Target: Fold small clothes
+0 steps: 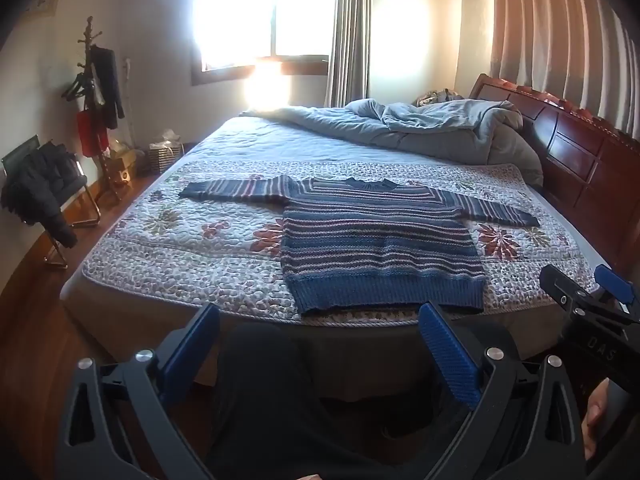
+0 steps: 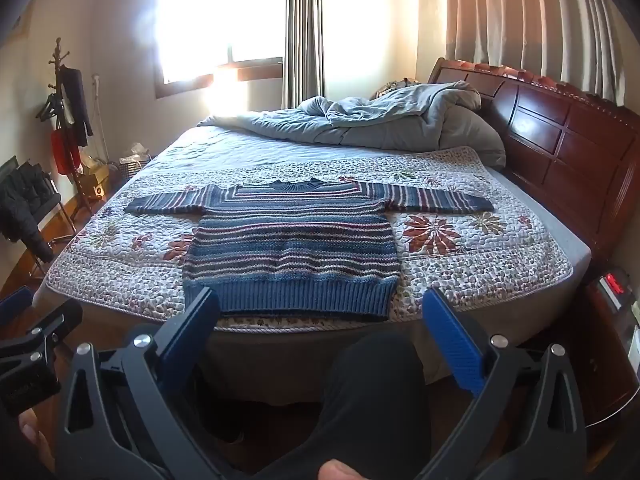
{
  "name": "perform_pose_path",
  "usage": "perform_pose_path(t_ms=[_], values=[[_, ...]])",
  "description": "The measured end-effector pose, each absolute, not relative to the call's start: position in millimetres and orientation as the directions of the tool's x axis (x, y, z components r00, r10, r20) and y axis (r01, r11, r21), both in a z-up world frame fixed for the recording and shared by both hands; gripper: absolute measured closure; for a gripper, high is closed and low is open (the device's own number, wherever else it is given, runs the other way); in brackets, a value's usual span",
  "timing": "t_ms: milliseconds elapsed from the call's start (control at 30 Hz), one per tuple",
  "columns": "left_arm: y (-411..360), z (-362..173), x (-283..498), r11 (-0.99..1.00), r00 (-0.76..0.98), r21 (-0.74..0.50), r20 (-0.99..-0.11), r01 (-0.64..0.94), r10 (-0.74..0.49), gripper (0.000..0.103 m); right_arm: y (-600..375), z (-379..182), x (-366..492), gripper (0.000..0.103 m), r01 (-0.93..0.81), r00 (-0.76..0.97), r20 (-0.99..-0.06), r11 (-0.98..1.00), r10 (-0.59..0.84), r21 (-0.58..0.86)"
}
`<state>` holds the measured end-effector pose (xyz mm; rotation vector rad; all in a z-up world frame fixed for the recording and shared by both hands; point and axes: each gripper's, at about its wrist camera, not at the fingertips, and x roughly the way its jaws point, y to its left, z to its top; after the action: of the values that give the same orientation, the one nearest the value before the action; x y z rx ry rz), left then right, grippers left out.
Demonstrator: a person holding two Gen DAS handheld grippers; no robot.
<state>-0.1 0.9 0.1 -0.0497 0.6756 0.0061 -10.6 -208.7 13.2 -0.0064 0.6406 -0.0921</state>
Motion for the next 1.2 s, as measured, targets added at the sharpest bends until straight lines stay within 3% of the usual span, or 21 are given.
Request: perform_pose_path(t_ms=[1200], values=[[1.8, 4.3, 0.2, 0.999, 0.784, -0.029, -0.621, -0.024, 0.001, 0.004, -208.2, 16.0, -12.1, 0.002, 0.089, 0.803, -0.589, 0.996, -0.088, -0.028]])
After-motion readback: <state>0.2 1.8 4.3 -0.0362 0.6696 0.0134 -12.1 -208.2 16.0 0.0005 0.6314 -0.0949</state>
